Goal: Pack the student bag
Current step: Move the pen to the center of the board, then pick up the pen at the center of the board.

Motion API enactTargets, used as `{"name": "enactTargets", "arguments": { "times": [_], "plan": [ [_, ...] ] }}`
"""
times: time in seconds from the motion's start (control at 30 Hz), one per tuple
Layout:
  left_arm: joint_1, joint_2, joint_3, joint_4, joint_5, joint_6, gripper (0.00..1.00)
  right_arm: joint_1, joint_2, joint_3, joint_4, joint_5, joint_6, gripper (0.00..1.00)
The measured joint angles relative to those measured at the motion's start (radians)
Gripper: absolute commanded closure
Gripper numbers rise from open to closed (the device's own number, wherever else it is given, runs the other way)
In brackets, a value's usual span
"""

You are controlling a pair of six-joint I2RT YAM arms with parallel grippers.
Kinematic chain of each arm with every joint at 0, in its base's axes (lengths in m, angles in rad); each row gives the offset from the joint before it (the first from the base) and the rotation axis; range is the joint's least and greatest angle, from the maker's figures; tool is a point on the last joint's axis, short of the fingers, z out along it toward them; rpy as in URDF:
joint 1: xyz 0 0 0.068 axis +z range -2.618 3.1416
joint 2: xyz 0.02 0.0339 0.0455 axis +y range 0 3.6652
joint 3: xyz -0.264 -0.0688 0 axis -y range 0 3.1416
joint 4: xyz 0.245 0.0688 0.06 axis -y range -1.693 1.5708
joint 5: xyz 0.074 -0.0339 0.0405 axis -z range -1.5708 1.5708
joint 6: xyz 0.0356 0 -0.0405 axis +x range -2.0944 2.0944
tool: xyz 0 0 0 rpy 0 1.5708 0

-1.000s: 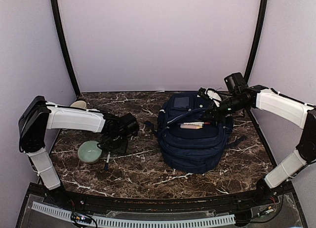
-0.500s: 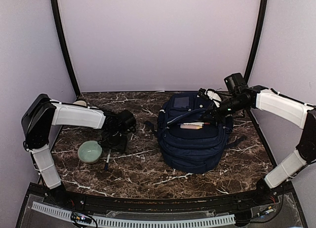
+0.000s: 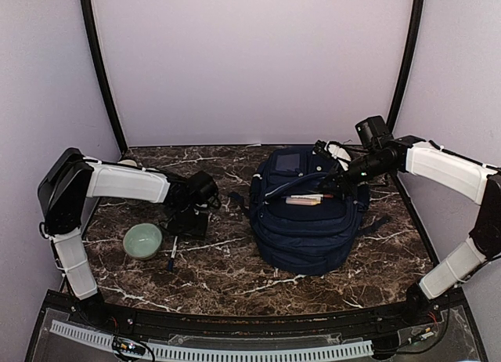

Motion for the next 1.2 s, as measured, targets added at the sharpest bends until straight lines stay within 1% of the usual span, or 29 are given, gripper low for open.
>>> {"name": "enactTargets", "arguments": {
  "times": [0.1,0.2,0.23,0.33,0.43,0.6,0.8,0.93,1.13,1.2],
  "plan": [
    [-0.006,0.000,-0.004,0.037,0.058,0.008,0.51,0.000,0.000,0.000,0.000,0.000,-0.001,1.00],
    [-0.039,-0.005,-0.004,0.068,0.076,0.032,0.50,0.000,0.000,0.000,-0.001,0.000,-0.002,1.00],
    [-0.056,-0.010,-0.001,0.067,0.072,0.035,0.48,0.000,0.000,0.000,-0.001,0.000,-0.002,1.00],
    [-0.091,-0.026,0.018,0.045,0.046,0.042,0.43,0.000,0.000,0.000,-0.002,0.000,-0.004,1.00],
    [-0.089,-0.033,0.031,0.007,-0.013,0.032,0.40,0.000,0.000,0.000,-0.002,-0.001,-0.005,1.00],
    [-0.056,-0.033,0.031,-0.059,-0.083,0.000,0.39,0.000,0.000,0.000,-0.003,-0.001,-0.006,1.00],
    [-0.042,-0.033,0.017,-0.090,-0.103,-0.032,0.39,0.000,0.000,0.000,-0.004,-0.003,-0.008,1.00],
    [-0.042,-0.033,0.002,-0.090,-0.090,-0.042,0.42,0.000,0.000,0.000,-0.004,-0.004,-0.009,1.00],
    [-0.042,-0.034,-0.040,-0.085,-0.039,-0.059,0.50,0.000,0.000,0.000,-0.005,-0.004,-0.016,1.00],
    [-0.042,-0.036,-0.045,-0.077,-0.026,-0.065,0.55,0.000,0.000,0.000,-0.005,-0.004,-0.018,1.00]
  ]
}}
